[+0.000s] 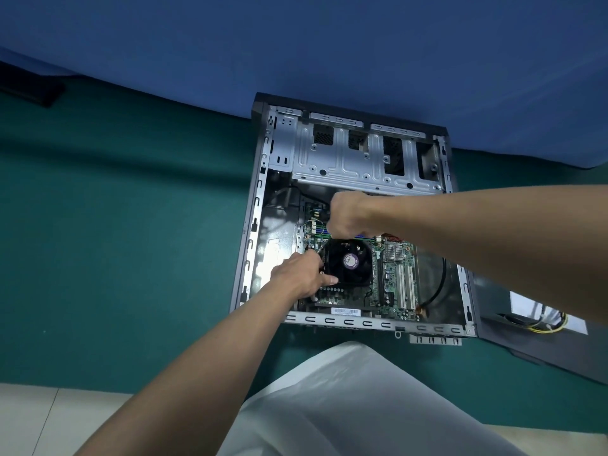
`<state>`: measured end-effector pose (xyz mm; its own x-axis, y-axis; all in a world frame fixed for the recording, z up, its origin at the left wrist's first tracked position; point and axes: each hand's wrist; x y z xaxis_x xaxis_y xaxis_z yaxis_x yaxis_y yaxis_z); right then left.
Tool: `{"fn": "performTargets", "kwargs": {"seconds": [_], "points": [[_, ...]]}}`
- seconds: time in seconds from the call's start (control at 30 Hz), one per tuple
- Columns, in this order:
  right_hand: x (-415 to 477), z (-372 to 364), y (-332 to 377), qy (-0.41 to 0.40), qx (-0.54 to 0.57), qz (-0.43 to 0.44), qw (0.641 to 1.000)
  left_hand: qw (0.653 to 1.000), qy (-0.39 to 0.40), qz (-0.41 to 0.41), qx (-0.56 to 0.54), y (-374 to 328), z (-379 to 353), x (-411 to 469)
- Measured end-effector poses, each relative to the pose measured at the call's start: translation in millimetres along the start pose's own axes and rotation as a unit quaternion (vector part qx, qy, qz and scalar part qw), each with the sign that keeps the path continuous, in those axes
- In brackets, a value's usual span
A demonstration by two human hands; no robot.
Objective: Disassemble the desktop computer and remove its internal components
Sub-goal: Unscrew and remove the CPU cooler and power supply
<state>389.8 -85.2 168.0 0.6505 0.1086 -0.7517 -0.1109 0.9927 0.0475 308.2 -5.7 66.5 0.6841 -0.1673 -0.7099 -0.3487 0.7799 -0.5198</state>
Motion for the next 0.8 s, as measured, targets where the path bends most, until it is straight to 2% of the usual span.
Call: {"fn": "performTargets", "kwargs": {"seconds": [0.07, 0.1, 0.17, 0.2, 0.23, 0.27, 0.3, 0.33, 0.4, 0.43, 0.47, 0.5, 0.53, 0.57, 0.63, 0.7, 0.73, 0.8], "points": [[-10, -3, 0, -0.045, -0.203, 0.109, 0.972, 1.000, 0.002, -0.003, -0.007, 1, 0, 0], [-15, -5, 0, -0.060, -0.304, 0.163, 0.937, 1.000, 0.004, -0.003, -0.010, 1, 0, 1], [-20, -3, -1, -0.076, -0.465, 0.259, 0.843, 1.000, 0.005, -0.001, -0.021, 2, 0, 1], [-22, 0, -3, -0.078, -0.518, 0.284, 0.803, 1.000, 0.006, -0.002, -0.029, 2, 0, 2], [-22, 2, -4, -0.076, -0.546, 0.300, 0.779, 0.999, 0.005, -0.003, -0.036, 3, -1, 3], [-20, 4, -4, -0.080, -0.548, 0.307, 0.774, 0.999, 0.004, -0.003, -0.039, 3, -1, 3], [-19, 4, -3, -0.080, -0.510, 0.303, 0.801, 0.999, 0.001, -0.003, -0.038, 3, 0, 4], [-16, 2, -2, -0.072, -0.427, 0.291, 0.853, 0.999, 0.000, -0.003, -0.036, 3, -1, 4], [-13, -5, 1, -0.060, -0.203, 0.203, 0.956, 0.999, 0.001, -0.004, -0.033, 3, -1, 5], [-9, -5, 1, -0.050, -0.084, 0.146, 0.984, 0.999, 0.003, -0.005, -0.033, 3, -1, 5], [-4, -3, 1, -0.039, 0.069, 0.059, 0.995, 0.999, 0.004, -0.004, -0.032, 3, -1, 5], [-1, 0, 0, -0.015, 0.229, -0.044, 0.972, 1.000, 0.004, -0.003, -0.028, 3, -2, 5], [1, 3, -2, 0.024, 0.340, -0.135, 0.930, 1.000, 0.003, -0.002, -0.024, 3, -2, 5], [2, 4, -5, 0.050, 0.382, -0.185, 0.904, 1.000, 0.003, -0.001, -0.022, 3, -2, 5], [6, 2, -9, 0.075, 0.346, -0.208, 0.912, 1.000, 0.004, 0.000, -0.027, 3, -2, 4], [4, 0, -7, 0.065, 0.262, -0.174, 0.947, 0.999, 0.004, 0.001, -0.034, 3, -3, 5], [4, 1, -6, 0.042, 0.206, -0.135, 0.968, 0.999, 0.004, 0.001, -0.034, 3, -3, 4], [0, 2, -5, -0.014, 0.014, -0.012, 1.000, 0.999, 0.004, 0.000, -0.040, 3, -3, 4]]}}
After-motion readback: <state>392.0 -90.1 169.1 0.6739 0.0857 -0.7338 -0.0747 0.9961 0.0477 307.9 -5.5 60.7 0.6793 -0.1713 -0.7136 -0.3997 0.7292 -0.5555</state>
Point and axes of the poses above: each hand's wrist, its own x-axis towards the middle knuckle, its own z-axis out of the back of the hand, y = z × x, and after that the axes turned 2 degrees about -x, right-handed
